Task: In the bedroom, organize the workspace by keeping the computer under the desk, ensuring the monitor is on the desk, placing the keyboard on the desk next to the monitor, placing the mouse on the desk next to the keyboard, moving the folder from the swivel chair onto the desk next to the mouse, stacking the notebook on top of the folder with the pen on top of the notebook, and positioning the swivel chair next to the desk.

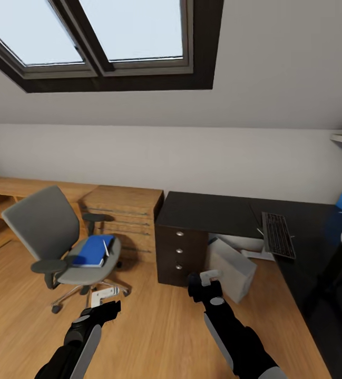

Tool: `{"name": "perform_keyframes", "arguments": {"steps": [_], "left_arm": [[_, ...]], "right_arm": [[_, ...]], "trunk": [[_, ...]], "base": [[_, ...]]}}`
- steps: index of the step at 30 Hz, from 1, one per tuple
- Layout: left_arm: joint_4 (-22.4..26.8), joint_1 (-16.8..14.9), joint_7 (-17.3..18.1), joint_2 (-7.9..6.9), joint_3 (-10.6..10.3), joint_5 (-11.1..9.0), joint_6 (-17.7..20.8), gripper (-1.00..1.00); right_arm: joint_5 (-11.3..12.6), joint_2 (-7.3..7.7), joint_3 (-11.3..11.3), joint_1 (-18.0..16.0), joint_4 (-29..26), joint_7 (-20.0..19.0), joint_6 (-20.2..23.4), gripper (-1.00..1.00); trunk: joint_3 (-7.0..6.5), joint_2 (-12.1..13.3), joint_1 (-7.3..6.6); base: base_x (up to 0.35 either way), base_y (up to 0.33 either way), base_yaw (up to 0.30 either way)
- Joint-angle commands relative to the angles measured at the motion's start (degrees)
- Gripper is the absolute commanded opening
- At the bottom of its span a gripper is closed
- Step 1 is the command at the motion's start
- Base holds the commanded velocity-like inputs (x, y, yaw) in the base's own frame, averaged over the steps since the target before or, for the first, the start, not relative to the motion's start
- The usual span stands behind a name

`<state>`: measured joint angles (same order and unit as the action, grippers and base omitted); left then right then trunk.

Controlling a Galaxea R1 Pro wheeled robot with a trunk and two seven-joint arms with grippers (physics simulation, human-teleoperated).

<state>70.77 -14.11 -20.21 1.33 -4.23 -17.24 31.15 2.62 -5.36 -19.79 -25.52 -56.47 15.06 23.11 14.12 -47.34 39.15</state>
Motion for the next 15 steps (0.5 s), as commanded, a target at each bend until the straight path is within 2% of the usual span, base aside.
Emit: {"name": "perform_keyframes", "arguments": {"steps": [1, 10, 15], "left_arm": [[0.1, 0.0, -0.5, -0.02, -0.1, -0.6, 0.1, 1.0], [0.1, 0.0, -0.5, -0.01, -0.2, -0.5, 0.1, 1.0], [0.1, 0.0, -0.6, -0.01, -0.2, -0.5, 0.1, 1.0]], "right_arm": [[0.4, 0.05, -0.1, -0.1, -0.2, 0.5, 0.2, -1.0], [0.3, 0.17, -0.1, -0.1, -0.4, 0.6, -0.2, -1.0], [0.3, 0.17, -0.1, -0.1, -0.4, 0.6, -0.2, -1.0]], "trunk": [[-0.1, 0.4, -0.18], [-2.07, 4.0, -2.16], [-2.5, 4.0, -2.16]], "base": [[0.295, 0.206, 0.0], [0.295, 0.177, 0.0], [0.299, 0.135, 0.014]]}}
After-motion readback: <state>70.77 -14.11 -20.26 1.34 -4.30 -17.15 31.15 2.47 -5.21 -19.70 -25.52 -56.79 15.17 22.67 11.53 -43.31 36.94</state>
